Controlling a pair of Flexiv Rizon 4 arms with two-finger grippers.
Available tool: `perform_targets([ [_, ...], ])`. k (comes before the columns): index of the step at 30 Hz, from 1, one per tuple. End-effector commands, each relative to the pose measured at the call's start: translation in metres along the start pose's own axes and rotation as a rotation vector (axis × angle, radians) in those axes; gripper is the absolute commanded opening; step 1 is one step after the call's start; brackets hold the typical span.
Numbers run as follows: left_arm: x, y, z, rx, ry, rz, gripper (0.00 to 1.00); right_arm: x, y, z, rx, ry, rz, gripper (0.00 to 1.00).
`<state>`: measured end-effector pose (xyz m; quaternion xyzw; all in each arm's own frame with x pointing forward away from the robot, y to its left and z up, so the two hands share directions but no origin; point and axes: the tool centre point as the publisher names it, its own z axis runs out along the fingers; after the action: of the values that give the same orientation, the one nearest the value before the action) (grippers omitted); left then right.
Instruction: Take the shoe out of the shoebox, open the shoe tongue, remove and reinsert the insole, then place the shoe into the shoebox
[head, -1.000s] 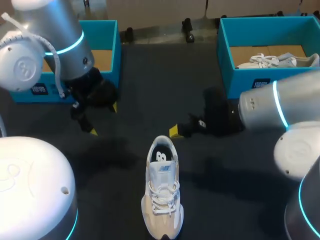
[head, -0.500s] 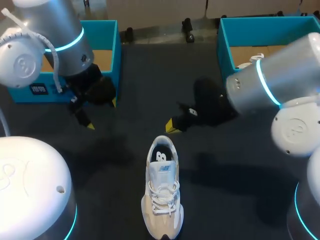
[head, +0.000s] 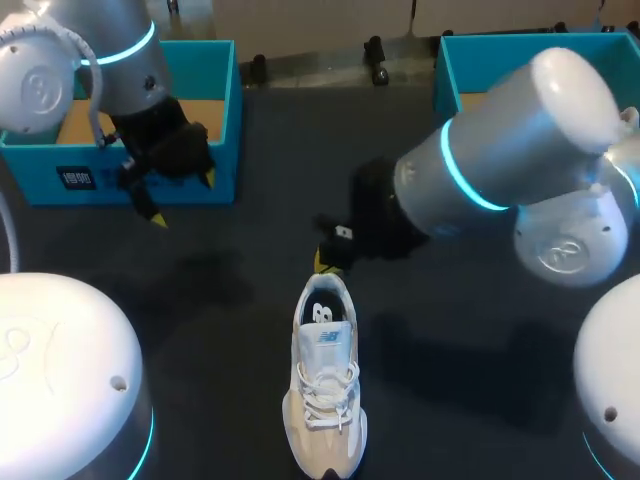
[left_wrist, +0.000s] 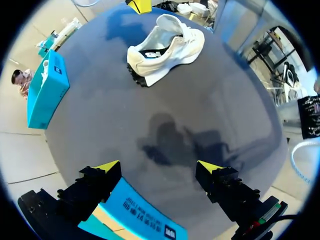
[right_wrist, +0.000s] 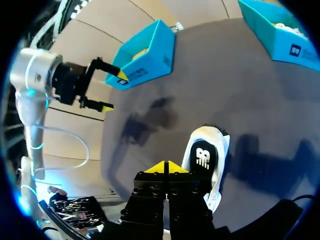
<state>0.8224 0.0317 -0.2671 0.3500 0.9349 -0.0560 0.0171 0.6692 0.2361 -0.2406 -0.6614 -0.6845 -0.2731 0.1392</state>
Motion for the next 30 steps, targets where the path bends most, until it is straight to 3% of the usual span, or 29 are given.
perform_targets([
  [1, -0.002, 0.012, -0.004, -0.013, 0.008, 0.032, 1.00, 0.008, -0.010, 0.010, -0.032, -0.452, -0.016, 0.00],
  [3, -0.002, 0.012, -0.004, -0.013, 0.008, 0.032, 1.00, 0.007, -0.012, 0.015, -0.001, -0.458, -0.008, 0.00],
  [15, -0.002, 0.012, -0.004, -0.013, 0.008, 0.032, 1.00, 0.007, -0.012, 0.015, -0.001, -0.458, -0.008, 0.00],
  [22, -0.013, 0.034, 0.003, 0.023, 0.061, 0.018, 1.00, 0.000, -0.020, 0.040, -0.075, -0.496, -0.068, 0.00],
  [30, -0.015, 0.049, 0.003, 0.046, 0.091, 0.079, 1.00, -0.009, -0.024, 0.053, -0.106, -0.529, -0.080, 0.00],
])
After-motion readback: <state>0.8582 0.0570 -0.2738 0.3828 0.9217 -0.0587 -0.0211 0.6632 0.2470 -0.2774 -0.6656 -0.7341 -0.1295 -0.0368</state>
